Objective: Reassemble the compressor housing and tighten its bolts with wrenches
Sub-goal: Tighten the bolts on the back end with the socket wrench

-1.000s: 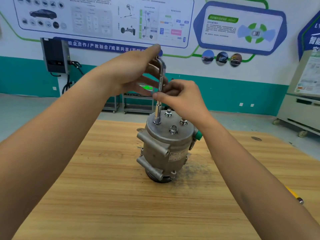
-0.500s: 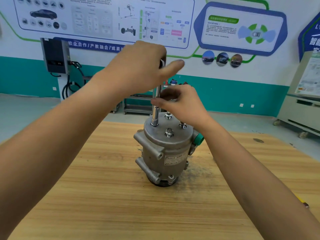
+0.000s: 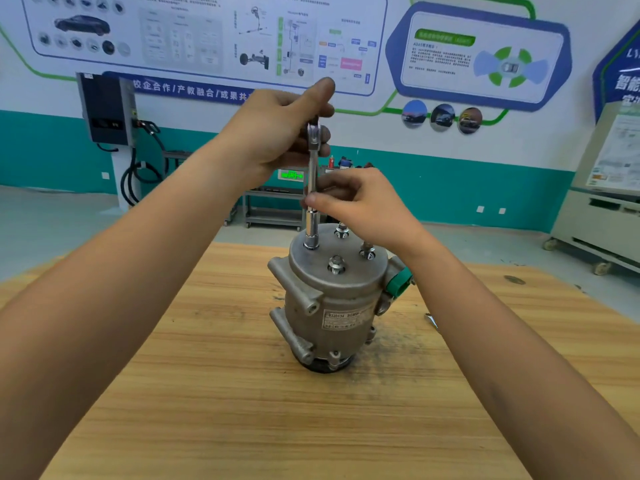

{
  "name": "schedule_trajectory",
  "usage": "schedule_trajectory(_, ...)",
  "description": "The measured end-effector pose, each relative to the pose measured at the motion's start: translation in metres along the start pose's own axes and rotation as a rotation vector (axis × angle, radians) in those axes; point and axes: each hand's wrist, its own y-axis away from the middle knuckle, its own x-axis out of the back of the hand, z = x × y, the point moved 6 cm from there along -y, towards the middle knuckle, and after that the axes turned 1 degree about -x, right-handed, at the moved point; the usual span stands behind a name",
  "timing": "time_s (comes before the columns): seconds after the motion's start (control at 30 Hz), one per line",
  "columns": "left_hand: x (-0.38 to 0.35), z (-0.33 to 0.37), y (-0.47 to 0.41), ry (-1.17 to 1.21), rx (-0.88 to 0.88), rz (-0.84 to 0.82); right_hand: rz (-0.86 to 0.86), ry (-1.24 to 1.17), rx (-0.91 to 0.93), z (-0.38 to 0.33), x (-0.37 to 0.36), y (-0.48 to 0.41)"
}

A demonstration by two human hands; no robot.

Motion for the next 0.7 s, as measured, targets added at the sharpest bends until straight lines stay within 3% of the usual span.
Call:
schedule_trajectory(0.07,-0.009,0.002,-0.001,-0.044,0.039,-0.026,0.067,0.071,0.030,-0.004,0.000,-0.003)
schedule_trajectory(0.23,-0.031,0.034,0.017,-1.102,-0.306,0.014,0.120,0.166,0.067,-0.007,-0.007,-0.002)
schedule_trajectory(0.3,-0.031,0.039,0.022,-1.219,-0.316,0.009,0.065,0.120,0.058,-0.006,-0.011,-0.001)
schedule_trajectory(0.5,-0.023,0.038,0.030,-0.739,-0.277,0.041,-0.111,-0.114,-0.061,0.002,-0.014,0.003)
schedule_trajectory(0.7,-0.016,0.001,0.016,0.205,-0.106,-0.032,0.093,-0.046,0.023,0.000,0.004,0.008)
